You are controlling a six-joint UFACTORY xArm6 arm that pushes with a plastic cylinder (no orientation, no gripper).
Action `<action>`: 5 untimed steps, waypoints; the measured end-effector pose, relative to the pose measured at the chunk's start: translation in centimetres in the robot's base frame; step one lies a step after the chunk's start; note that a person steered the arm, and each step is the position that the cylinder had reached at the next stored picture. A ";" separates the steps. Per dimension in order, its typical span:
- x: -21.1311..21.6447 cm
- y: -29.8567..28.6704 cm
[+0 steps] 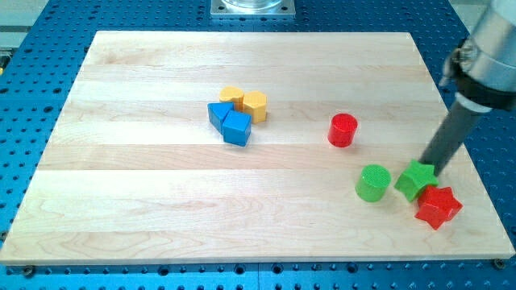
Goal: Place the red circle left to the green circle
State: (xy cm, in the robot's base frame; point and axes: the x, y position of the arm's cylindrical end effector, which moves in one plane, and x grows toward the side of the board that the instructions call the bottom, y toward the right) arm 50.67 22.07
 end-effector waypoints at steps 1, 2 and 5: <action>1.2 -3.5; -1.9 -3.9; -7.4 -10.3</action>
State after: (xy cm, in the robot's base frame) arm 43.29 11.74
